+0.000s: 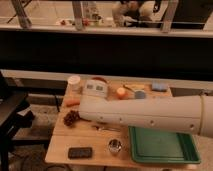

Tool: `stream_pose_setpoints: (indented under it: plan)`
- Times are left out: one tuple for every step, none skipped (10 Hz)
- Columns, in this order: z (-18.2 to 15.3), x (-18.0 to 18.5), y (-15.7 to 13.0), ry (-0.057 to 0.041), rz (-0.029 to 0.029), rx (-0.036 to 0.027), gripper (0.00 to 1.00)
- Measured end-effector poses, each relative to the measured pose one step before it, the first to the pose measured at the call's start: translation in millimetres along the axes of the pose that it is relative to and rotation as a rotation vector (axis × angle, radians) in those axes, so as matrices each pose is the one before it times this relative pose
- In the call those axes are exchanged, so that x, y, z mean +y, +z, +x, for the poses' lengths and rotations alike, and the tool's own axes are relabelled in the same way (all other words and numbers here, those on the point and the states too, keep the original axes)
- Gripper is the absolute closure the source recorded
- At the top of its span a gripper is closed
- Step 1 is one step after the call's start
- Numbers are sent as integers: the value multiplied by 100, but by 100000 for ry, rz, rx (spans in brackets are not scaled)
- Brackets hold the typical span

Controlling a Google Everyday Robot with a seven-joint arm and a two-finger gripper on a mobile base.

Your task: Wipe purple bowl with brush

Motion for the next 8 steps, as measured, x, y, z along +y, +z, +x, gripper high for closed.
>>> stream_pose_setpoints:
  plan:
    - [-16,89,69,239,-374,-351,97]
    - [26,69,35,93,-626,-710,88]
    - [-95,27,46,-233,-553,-2061,78]
    - [85,14,-6,63,-152,-630,72]
    - [-187,-59,-14,-206,-38,-863,57]
    - [-118,-85,-65,49,93,-810,46]
    - [136,37,-59,554,26,-190,37]
    - [-49,100,-87,262,-325,-129,32]
